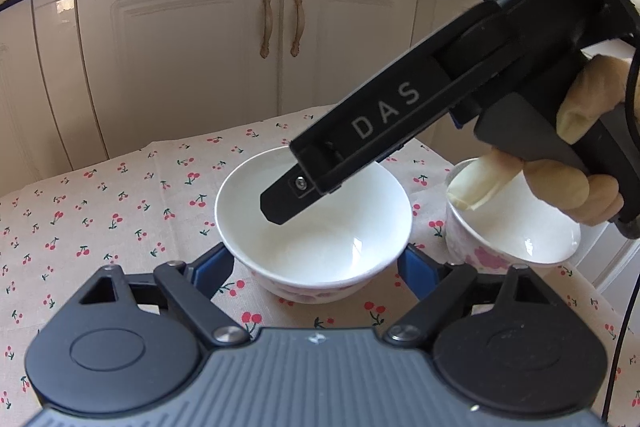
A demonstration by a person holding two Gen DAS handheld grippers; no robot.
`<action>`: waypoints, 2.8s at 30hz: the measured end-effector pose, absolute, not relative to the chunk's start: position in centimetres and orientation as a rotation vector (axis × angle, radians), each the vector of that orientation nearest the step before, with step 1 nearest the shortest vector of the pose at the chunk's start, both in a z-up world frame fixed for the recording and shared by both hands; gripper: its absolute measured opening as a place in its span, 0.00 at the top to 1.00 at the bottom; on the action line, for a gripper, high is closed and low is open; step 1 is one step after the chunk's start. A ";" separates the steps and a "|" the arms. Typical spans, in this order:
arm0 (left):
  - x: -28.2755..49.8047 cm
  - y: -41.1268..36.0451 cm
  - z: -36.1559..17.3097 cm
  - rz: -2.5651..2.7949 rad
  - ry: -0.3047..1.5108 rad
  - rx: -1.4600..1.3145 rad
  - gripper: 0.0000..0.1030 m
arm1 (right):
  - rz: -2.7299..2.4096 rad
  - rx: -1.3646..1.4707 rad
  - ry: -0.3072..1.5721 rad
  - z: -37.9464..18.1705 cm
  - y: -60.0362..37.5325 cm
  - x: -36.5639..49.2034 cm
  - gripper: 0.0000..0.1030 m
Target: Organize plates and bowls
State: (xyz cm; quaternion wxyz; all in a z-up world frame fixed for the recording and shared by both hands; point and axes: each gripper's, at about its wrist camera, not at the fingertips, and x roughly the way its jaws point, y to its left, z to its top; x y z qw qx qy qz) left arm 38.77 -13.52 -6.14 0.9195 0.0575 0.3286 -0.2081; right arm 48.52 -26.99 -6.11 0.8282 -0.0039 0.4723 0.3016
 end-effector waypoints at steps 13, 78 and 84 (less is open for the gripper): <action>35.1 -12.3 -4.0 -0.459 0.665 0.144 0.14 | 0.635 -0.015 1.003 -4.6 -26.1 44.2 0.24; 14.8 -9.2 -1.8 -0.581 0.702 0.160 0.14 | 0.611 -0.039 0.987 -2.0 -24.4 20.7 0.23; 14.5 -9.3 -2.1 -0.586 0.711 0.164 0.14 | 0.607 -0.041 1.000 -2.5 -24.4 20.6 0.23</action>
